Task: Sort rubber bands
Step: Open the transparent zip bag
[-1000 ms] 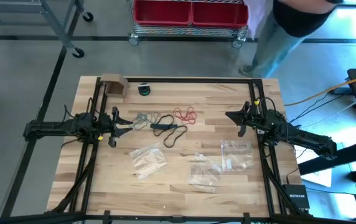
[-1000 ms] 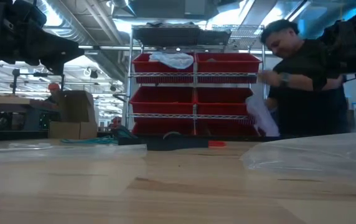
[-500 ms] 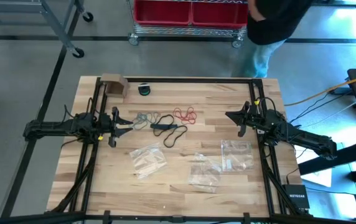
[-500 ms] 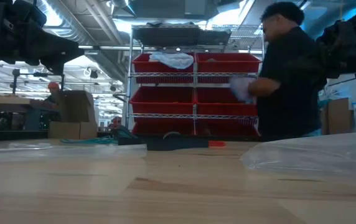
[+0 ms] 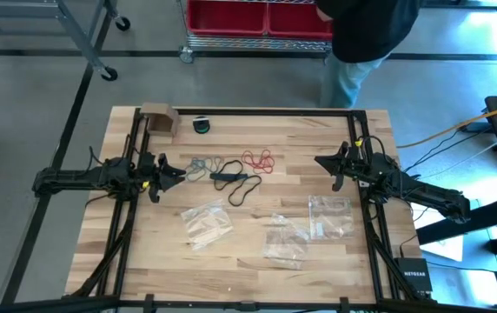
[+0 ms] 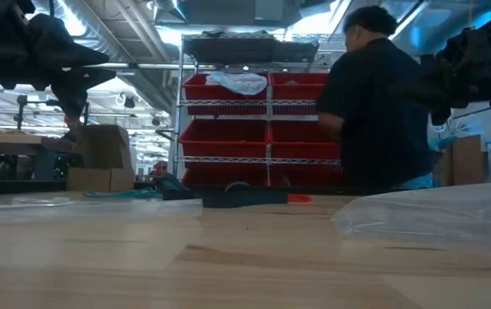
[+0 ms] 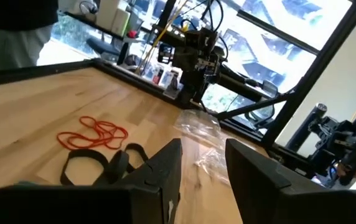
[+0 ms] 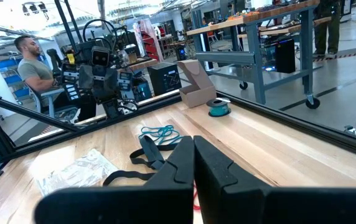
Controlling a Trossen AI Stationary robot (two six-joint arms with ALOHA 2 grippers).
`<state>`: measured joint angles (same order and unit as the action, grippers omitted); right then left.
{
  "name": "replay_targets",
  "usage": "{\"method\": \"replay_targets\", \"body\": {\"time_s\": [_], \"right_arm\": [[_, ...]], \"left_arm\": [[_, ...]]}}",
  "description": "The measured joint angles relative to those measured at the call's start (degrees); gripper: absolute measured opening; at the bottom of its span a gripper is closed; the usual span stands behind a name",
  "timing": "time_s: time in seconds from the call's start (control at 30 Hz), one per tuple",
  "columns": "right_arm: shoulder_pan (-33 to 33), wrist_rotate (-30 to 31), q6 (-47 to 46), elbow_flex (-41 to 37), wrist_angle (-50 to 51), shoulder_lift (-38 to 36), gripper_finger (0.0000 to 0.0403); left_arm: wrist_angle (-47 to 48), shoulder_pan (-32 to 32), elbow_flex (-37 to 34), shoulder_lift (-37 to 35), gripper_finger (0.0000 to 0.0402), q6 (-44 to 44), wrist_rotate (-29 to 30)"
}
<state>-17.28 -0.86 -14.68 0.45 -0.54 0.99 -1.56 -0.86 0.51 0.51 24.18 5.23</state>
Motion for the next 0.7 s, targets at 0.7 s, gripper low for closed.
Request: {"method": "replay_targets", "body": {"time_s": [0.7], "right_arm": [[0.0, 1.4, -9.8, 0.0, -2.2, 0.0, 0.0001]], "left_arm": [[36.1, 4.0, 17.4, 24.3, 0.0117, 13.4, -3.8]]}}
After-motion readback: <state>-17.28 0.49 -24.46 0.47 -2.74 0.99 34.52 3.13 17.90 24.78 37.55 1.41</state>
